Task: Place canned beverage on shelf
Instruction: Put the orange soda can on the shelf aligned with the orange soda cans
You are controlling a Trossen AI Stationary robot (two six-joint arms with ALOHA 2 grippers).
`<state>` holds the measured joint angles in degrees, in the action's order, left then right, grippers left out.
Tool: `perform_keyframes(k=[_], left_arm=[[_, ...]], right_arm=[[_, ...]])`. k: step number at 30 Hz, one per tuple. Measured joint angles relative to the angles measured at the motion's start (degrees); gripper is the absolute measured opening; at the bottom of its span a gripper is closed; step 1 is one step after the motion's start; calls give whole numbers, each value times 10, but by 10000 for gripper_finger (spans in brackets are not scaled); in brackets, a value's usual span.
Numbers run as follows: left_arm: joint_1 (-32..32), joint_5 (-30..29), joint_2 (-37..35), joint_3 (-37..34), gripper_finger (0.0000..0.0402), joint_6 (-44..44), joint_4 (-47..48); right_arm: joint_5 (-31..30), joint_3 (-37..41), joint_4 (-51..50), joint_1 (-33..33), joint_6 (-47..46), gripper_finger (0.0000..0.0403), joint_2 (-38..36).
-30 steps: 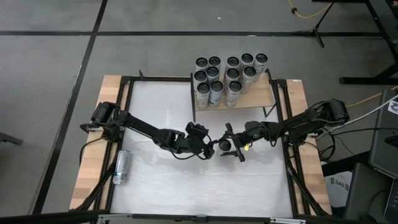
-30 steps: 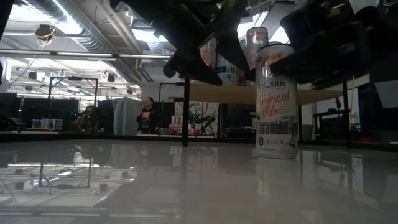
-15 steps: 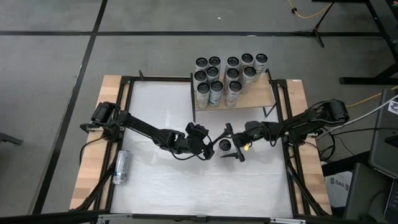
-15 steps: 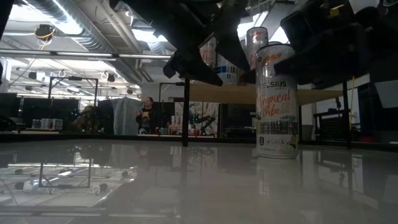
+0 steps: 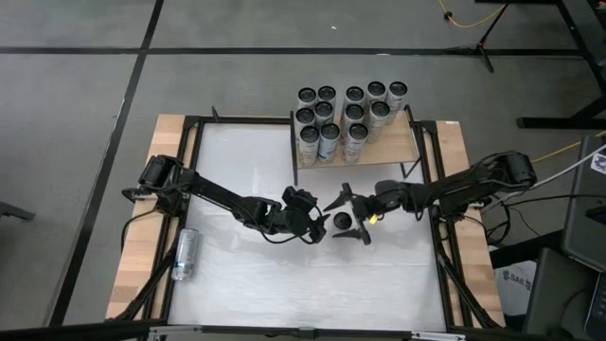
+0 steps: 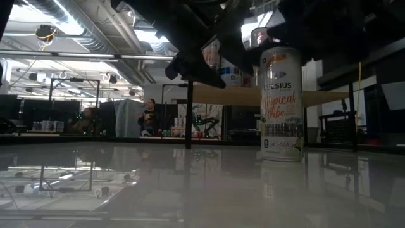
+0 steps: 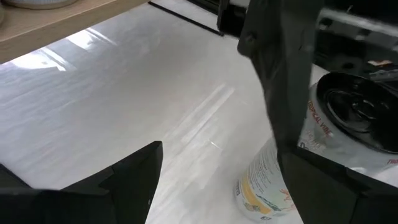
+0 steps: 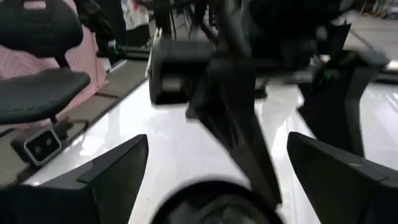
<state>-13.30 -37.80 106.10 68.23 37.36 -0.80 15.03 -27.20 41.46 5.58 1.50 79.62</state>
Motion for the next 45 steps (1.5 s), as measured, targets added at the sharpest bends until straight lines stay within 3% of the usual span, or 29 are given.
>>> perform_keyframes(k=[6, 10, 20, 24, 30, 38, 45], left_arm=[[0, 0, 0, 0, 312, 0, 5], [0, 0, 0, 0, 312, 0, 16], [0, 0, -1, 0, 312, -1, 59], [0, 0, -1, 0, 312, -1, 67], [0, 0, -1, 0, 312, 0, 70], [0, -2, -1, 0, 312, 0, 80], [0, -4, -1, 0, 312, 0, 81]], right_arm=[[-2, -22, -24, 0, 0, 374, -33], [-32, -55, -95, 0, -16, 374, -68], [-139, -244, -511, 1, -119, 374, -110], [-162, -312, -608, 11, -176, 374, -107], [-263, -360, -637, 70, -236, 374, -97], [-386, -361, -676, 145, -326, 374, -69], [-476, -361, -675, 191, -343, 374, -16]])
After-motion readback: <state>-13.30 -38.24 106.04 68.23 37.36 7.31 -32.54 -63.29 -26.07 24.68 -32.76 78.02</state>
